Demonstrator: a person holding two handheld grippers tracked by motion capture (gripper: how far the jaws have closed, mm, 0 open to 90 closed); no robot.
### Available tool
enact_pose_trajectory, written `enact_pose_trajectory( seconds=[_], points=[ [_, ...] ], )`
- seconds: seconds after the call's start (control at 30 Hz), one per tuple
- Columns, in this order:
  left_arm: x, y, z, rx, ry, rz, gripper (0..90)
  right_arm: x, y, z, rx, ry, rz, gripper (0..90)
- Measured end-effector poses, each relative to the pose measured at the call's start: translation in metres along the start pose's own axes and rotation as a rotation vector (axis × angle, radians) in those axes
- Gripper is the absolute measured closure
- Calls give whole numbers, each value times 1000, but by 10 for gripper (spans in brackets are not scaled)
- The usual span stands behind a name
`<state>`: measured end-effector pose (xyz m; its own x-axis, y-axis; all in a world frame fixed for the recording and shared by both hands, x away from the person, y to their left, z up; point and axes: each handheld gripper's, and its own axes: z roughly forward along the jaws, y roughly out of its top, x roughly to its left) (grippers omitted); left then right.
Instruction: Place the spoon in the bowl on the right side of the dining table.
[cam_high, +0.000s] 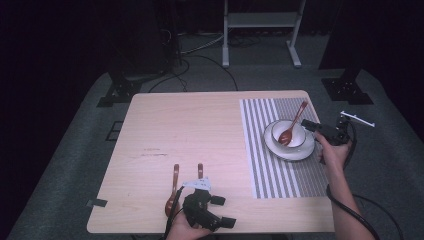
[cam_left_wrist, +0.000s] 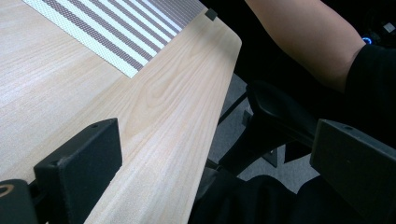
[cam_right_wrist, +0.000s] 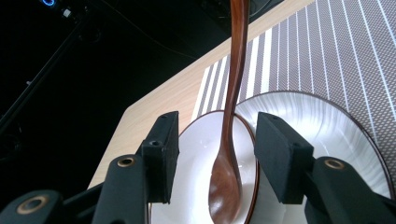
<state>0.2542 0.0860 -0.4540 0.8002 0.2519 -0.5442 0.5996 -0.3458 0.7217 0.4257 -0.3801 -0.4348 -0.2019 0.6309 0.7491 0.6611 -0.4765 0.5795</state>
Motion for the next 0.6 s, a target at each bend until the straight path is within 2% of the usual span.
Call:
enact_pose_trajectory(
  seconds=[0.6],
  points=[
    [0, 0, -1, -4, -4, -1, 8, 4, -11, -9, -1, 41, -7, 478]
  ],
)
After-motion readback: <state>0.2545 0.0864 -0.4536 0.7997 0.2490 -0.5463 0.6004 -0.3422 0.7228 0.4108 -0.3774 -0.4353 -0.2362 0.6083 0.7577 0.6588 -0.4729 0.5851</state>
